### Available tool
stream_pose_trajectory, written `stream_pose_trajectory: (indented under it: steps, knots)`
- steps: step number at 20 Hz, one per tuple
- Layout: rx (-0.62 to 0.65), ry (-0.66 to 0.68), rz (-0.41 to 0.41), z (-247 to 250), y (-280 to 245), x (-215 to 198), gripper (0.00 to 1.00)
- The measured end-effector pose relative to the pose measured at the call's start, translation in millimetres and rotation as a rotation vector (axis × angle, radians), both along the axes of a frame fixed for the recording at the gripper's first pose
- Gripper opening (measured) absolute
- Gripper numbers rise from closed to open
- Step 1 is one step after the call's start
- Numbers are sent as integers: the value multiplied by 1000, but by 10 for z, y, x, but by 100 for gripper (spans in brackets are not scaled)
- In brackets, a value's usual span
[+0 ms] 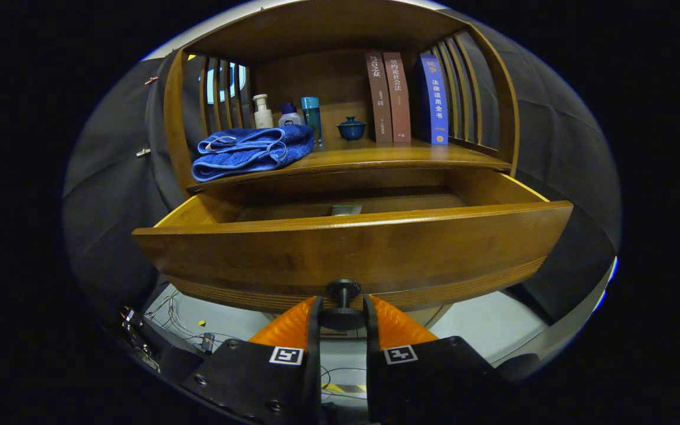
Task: Pull open the drawer, take out the items inside it, and place them on the countertop above the cabinet.
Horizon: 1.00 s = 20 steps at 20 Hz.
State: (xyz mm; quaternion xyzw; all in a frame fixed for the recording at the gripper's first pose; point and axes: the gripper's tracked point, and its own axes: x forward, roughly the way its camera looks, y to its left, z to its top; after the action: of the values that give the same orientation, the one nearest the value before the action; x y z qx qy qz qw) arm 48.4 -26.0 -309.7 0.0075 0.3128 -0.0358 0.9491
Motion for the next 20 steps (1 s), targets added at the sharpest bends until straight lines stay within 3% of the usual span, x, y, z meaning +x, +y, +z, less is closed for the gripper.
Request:
stream_pose_trajectory:
  steps: [10, 15, 18, 20]
  knots:
    - [41, 83, -34, -24, 31, -580, 35]
    - [46, 117, -41, -74, 2, -639, 35]
    - [52, 140, -48, -44, -5, -661, 46]
    - [48, 151, -62, 16, -13, -739, 62]
